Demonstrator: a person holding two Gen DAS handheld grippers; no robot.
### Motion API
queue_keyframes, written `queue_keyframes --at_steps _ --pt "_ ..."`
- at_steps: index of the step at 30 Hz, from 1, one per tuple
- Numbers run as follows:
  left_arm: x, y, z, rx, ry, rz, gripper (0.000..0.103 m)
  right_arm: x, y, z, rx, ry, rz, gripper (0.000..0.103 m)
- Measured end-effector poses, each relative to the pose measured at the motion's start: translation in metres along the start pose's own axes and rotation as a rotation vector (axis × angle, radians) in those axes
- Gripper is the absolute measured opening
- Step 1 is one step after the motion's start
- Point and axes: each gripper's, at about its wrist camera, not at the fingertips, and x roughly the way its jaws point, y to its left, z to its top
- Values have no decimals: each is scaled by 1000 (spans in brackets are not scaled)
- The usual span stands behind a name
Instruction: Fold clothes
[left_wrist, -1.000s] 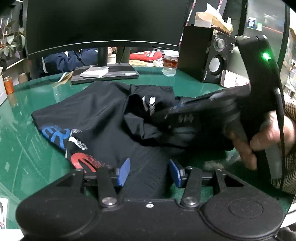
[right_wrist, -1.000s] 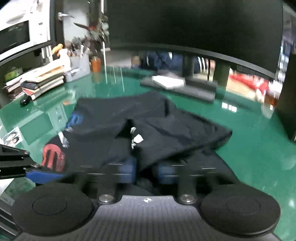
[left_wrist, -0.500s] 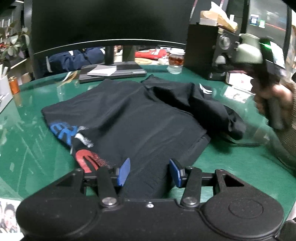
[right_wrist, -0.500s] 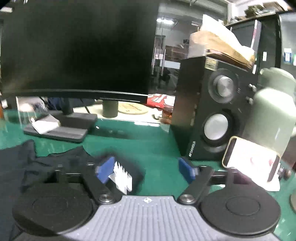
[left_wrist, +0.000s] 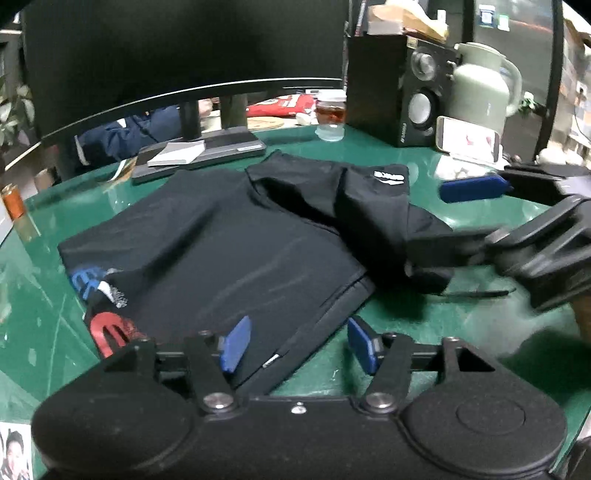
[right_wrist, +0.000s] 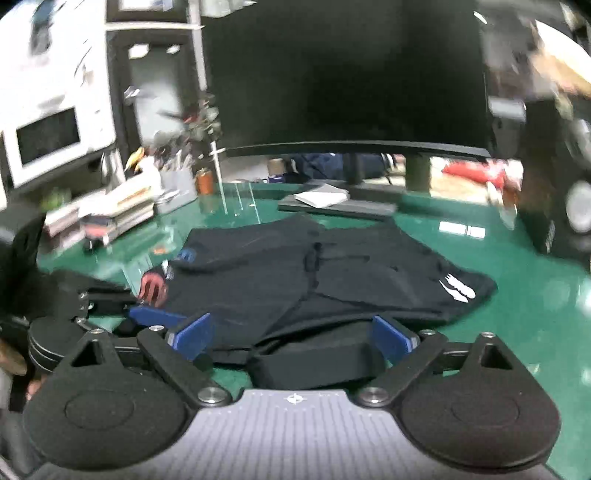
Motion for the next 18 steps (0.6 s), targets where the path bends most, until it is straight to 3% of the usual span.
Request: queue_keyframes --at_steps 2,4,7,12,15,18 --pt "0 1 -1 4 2 4 62 11 5 -2 -48 38 -27 85" --pt "1 3 -3 8 11 28 64 21 2 -4 -48 78 -41 40" --pt "3 13 -4 -28 19 41 71 19 -27 -3 130 92 -53 27" --pt "0 21 -6 -37 27 60 79 -23 -117 -15 594 -23 -227 26" --pt "-2 26 -7 -45 31 69 80 -37 -141 -31 674 -19 -356 28" --pt "-8 28 -4 -58 11 74 80 -53 -151 -46 699 -31 -462 49"
